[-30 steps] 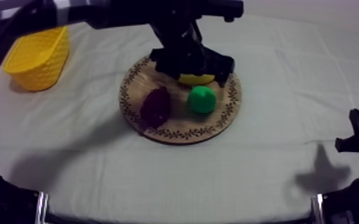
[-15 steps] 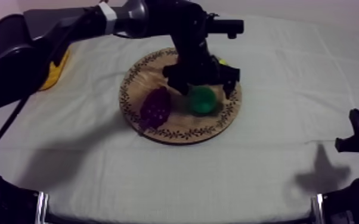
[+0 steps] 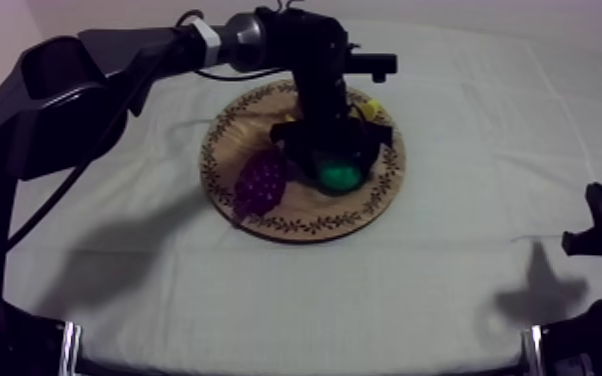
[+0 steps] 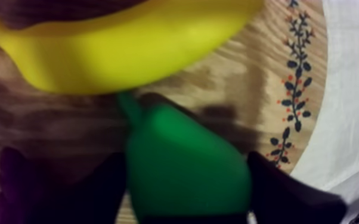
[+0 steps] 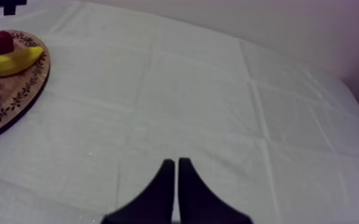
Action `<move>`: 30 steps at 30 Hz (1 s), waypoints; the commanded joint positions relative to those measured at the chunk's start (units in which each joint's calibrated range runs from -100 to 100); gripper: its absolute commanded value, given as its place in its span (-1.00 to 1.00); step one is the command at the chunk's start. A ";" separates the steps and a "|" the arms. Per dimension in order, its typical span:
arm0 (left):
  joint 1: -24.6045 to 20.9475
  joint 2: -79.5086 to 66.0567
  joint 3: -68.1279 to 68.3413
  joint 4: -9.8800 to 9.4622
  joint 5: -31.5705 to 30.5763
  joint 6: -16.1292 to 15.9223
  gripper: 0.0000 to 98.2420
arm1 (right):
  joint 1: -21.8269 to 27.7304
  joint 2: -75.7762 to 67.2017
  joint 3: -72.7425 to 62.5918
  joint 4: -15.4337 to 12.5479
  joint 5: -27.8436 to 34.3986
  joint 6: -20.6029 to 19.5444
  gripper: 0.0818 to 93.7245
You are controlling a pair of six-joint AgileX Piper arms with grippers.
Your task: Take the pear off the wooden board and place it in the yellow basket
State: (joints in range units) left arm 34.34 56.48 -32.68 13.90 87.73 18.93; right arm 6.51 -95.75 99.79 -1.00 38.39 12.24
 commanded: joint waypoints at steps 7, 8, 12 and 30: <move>0.21 -4.96 0.94 -2.82 1.68 0.97 -0.12 | 0.00 -0.01 -0.01 0.00 0.00 -0.01 -0.99; 0.19 -6.83 1.59 -3.78 1.89 1.32 -0.12 | 0.00 -0.01 -0.01 0.00 0.00 -0.01 -0.99; -0.01 -16.35 5.09 -7.55 2.63 2.87 -0.12 | 0.00 -0.01 -0.01 0.00 0.00 -0.01 -0.99; -12.99 -56.35 17.70 -20.71 7.72 2.28 -0.07 | 0.00 -0.01 -0.01 0.00 0.00 -0.01 -0.99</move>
State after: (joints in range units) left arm 24.43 5.71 -15.92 -5.81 95.59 21.82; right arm 6.51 -95.75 99.79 -1.00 38.39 12.24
